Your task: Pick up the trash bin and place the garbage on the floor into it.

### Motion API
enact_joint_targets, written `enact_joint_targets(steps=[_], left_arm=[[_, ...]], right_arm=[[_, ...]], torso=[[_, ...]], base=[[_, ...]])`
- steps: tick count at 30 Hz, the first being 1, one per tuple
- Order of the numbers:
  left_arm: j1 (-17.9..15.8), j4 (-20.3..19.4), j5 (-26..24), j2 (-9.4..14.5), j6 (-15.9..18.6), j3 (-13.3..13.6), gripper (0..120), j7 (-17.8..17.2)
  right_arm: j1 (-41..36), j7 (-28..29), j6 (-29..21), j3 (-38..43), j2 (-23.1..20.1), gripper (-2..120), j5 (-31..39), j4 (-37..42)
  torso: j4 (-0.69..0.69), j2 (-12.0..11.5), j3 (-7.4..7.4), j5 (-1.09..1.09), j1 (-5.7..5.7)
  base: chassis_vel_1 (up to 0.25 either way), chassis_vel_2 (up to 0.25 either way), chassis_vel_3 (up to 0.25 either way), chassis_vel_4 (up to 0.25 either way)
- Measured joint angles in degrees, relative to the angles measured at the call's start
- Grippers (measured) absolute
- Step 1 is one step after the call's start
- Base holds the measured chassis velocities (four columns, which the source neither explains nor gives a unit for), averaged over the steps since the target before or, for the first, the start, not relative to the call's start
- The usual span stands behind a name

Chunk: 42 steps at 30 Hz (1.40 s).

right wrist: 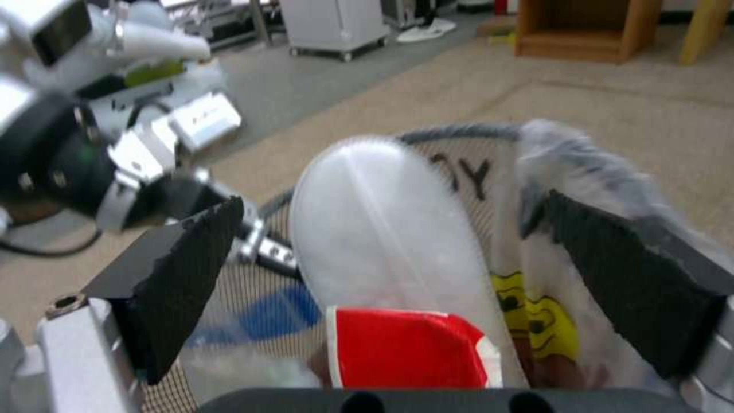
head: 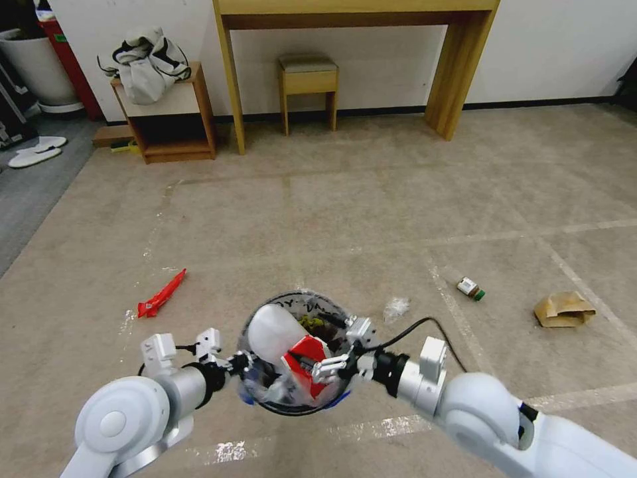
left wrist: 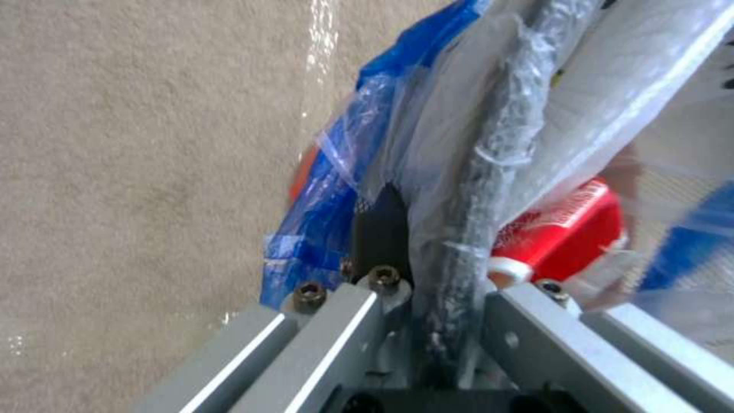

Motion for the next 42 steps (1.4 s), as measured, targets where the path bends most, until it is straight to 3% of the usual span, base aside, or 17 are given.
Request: enact_joint_targets(steps=[6,15,28,32,36,37,38,40,42], left_arm=[[0.1,0.8,0.4,-0.2,0.0,-0.7,0,0.2],[1.1,2.4,1.2,0.3,-0.2,-3.9,0,0.5],[1.5,2.8,1.7,0.8,-0.3,-6.8,0,0.5],[1.4,3.3,1.6,1.5,-0.3,-8.4,0,0.8],[1.3,4.5,1.5,2.9,0.1,-10.6,0,1.8],[0.5,5.4,1.0,3.6,0.2,-11.7,0,2.1],[0.5,5.4,1.0,3.6,0.2,-11.7,0,2.1],[-1.0,6.5,0.3,4.2,0.3,-12.3,0,2.3],[-1.4,6.7,0.0,4.4,0.4,-12.5,0,2.5]], right_arm=[[2.2,2.2,0.5,3.3,-0.2,100,4.2,1.2],[5.6,4.7,2.0,7.1,0.1,100,10.5,1.6],[7.1,8.1,2.2,6.7,1.0,100,11.6,0.9],[8.8,9.7,1.0,6.8,1.2,100,10.4,-3.0],[14.4,9.8,-1.6,5.0,1.3,100,6.7,-12.2],[20.5,8.0,-4.5,1.3,2.5,100,3.3,-20.3],[20.5,8.0,-4.5,1.3,2.5,100,3.3,-20.3],[29.8,3.9,-10.6,-7.5,4.7,100,0.4,-31.4],[34.5,1.8,-13.6,-11.9,5.7,100,0.2,-35.6]], torso=[[0.0,0.0,0.0,-0.01,0.0],[0.01,0.0,0.0,0.0,0.0],[0.0,0.0,0.0,-0.01,0.0],[0.0,0.0,0.0,-0.01,0.0],[0.01,0.0,0.0,-0.01,0.0],[0.0,0.0,0.01,0.0,0.01],[0.0,0.0,0.01,0.0,0.01],[0.0,0.0,0.02,0.0,0.01],[-0.02,0.0,0.01,0.03,0.01]], base=[[0.0,0.0,0.0,0.0],[0.0,0.0,0.0,0.0],[0.0,0.0,0.0,0.0],[0.0,0.0,0.0,0.0],[0.0,0.0,0.0,0.0],[0.0,0.0,0.0,0.0],[0.0,0.0,0.0,0.0],[0.0,0.0,0.0,0.0],[0.0,0.0,0.0,0.0]])
